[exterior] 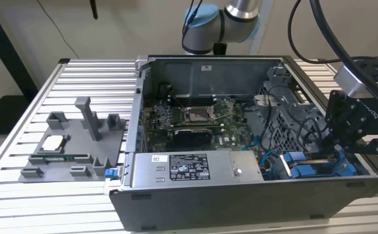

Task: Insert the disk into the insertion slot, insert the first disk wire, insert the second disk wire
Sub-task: 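Insert the first disk wire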

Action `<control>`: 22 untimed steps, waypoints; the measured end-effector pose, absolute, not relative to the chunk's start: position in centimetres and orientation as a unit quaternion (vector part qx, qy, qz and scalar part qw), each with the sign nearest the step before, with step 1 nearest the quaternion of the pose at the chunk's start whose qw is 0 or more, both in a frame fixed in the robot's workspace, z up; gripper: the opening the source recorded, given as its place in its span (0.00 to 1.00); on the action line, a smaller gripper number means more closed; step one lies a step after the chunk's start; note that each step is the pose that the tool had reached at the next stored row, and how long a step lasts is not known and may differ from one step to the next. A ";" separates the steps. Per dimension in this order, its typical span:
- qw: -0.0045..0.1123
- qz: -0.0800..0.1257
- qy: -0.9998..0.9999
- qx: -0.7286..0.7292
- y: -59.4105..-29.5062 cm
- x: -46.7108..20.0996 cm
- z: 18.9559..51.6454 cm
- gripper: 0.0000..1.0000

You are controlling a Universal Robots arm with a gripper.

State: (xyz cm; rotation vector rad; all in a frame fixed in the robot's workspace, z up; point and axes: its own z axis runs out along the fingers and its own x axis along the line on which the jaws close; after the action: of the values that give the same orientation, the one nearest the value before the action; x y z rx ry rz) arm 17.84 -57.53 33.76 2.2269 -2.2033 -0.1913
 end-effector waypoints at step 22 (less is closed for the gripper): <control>0.003 -0.063 -0.703 0.709 -57.5 17.8 33.6 0.33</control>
State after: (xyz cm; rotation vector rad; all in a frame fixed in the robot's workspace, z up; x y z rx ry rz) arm 17.85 -57.52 33.62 2.2217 -2.2039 -0.1966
